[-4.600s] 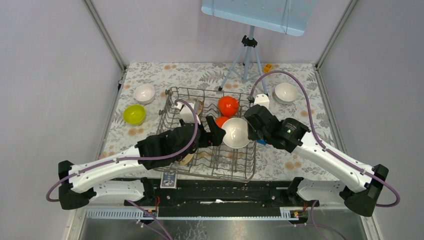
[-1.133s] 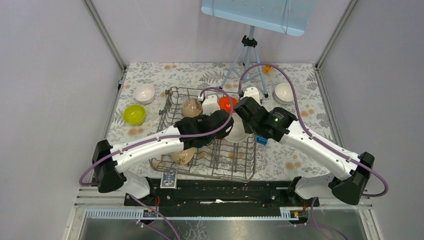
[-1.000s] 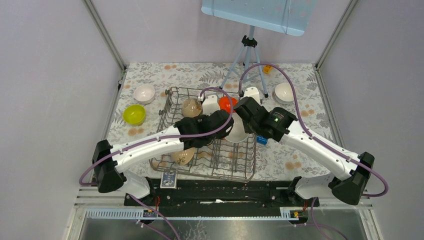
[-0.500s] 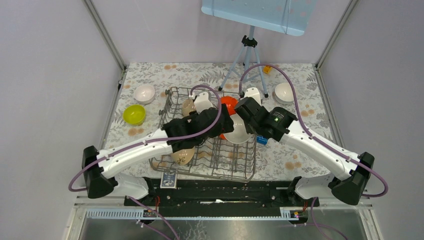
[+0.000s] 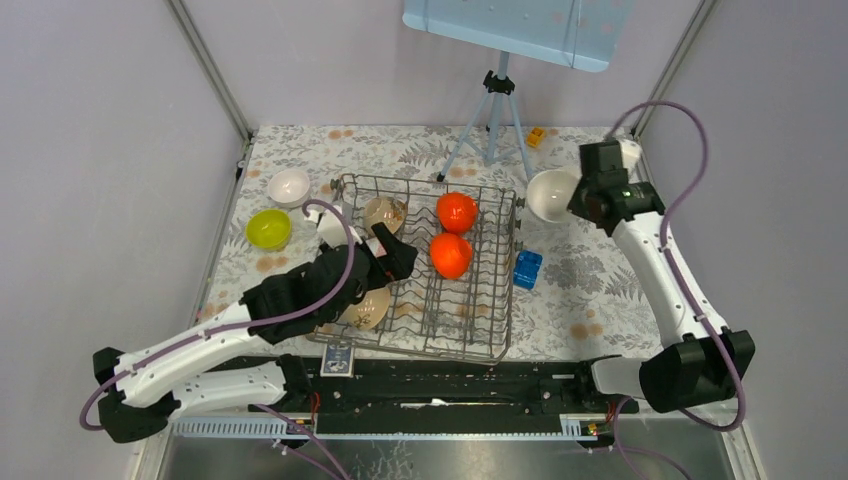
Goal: Unload the bowls from the dish rack
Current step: Place the bowl with the bowl.
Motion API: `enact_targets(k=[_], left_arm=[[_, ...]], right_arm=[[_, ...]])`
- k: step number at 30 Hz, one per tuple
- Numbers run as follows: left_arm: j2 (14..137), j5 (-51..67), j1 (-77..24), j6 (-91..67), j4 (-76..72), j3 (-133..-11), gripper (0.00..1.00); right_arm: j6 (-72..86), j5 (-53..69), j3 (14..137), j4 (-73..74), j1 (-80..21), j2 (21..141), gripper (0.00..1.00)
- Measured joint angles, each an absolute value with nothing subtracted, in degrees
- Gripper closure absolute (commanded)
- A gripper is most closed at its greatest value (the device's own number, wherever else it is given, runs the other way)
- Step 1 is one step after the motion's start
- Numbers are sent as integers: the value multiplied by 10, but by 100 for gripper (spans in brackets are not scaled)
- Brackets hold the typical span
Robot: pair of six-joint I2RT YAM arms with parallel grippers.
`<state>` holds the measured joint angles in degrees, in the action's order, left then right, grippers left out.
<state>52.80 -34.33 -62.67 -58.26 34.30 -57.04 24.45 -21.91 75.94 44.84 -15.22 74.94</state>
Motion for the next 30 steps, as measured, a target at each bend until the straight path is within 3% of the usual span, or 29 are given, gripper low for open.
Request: enact_targets(k=[10,15,20,30], left_arm=[[442,-351,-625,-599,338,-469,1],[401,-351,-625,-613,342,-442,1],[375,-351,-625,-631,343,-415,1],[388,-352,-625,-650,351,-406,1]], right_arm=[[366,-188,675,370,67,770,100],[378,-176,695,341,86,828,100],[373,-156,795,330,87,934,100],[358,-123,897,311,90,1053,100]])
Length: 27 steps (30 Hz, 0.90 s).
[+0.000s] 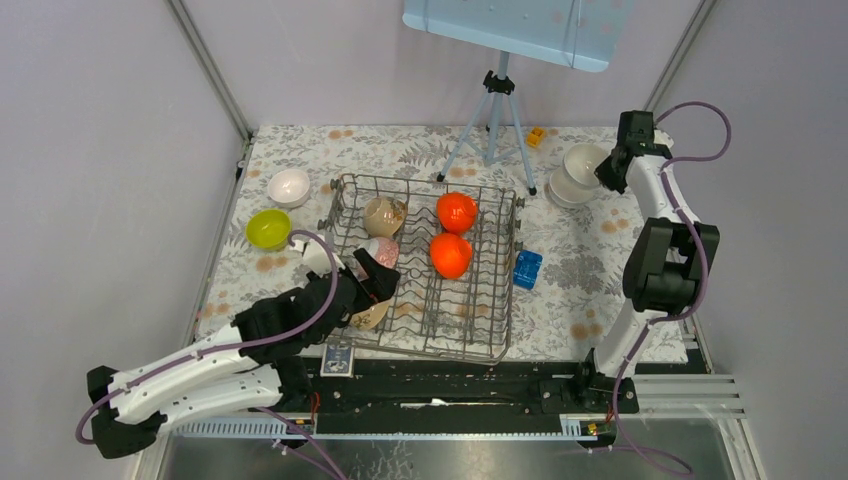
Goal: Unload the bowls from the dish rack
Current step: Place the bowl with the bowl.
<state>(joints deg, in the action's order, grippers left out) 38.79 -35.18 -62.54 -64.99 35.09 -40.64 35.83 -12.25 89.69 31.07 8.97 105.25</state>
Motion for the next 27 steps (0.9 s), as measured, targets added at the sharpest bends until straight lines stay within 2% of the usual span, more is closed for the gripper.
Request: enact_targets(k=[10,27], left_arm=[[432,-347,-625,-654,348,-406,1],[439,-338,-625,-676,334,-397,1]], right_arm=[[361,-97,897,293,90,1084,100],[364,-94,897,280,90,1124,100]])
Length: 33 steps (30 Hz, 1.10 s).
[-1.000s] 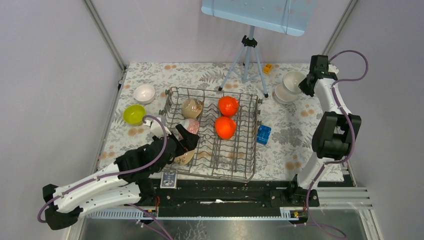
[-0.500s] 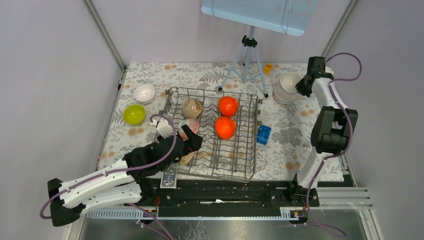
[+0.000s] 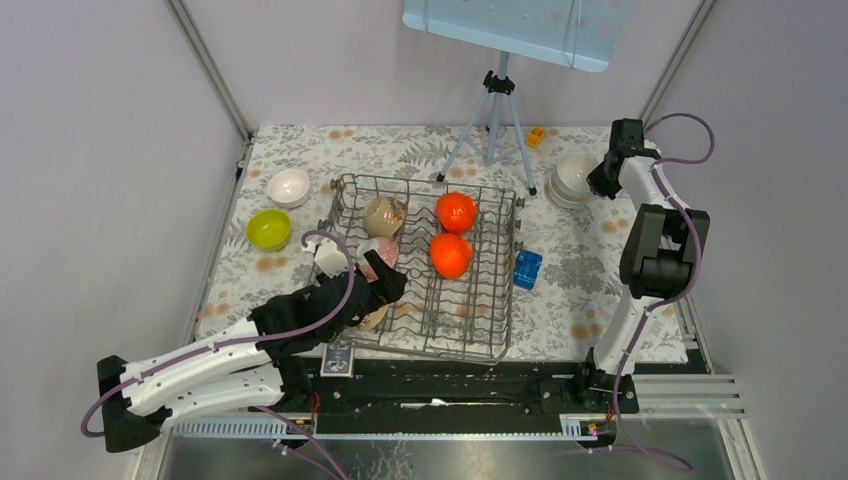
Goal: Unload the bowls from the dish rack
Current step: Place the bowl with the bowl.
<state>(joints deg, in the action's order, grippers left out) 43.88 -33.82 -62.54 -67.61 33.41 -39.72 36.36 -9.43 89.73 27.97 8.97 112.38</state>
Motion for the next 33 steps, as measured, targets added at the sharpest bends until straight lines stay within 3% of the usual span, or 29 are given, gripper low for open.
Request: enact_targets(k=[18,33], left_arm=[[429,-339,-625,-676,333,-387,1],[429,-339,-625,-676,333,-387,1]], right_arm=[[357,-95,901,286,90,1146,100],[352,-87,902,283,90,1146,73]])
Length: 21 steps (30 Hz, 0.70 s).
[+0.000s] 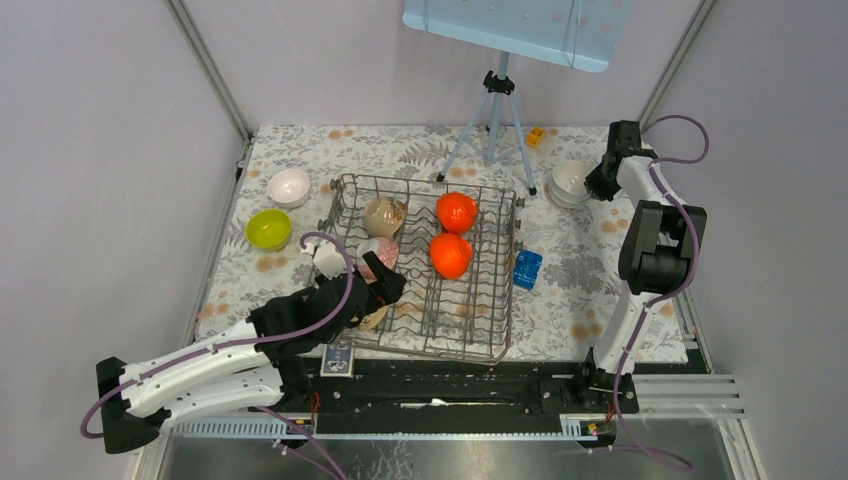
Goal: Unload the bowls from the dish rack
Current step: Place the bowl with the bowl, then adjust the bowl in the bowl.
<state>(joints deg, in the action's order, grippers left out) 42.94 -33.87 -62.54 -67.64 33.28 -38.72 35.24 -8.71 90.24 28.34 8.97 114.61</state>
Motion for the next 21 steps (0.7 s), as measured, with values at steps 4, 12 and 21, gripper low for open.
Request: enact_targets(k=[4,12,21], left_arm=[[429,-338,-625,-676,330,-383,1],[428,-338,-625,-676,328,-378,1],[421,-338,-625,-673,317,-369,1]], right_arm=[[352,-80,912,283,90,1146,62],[349,-79,920,288,90,1146,48],[348,-79,933,312,90,1125,53]])
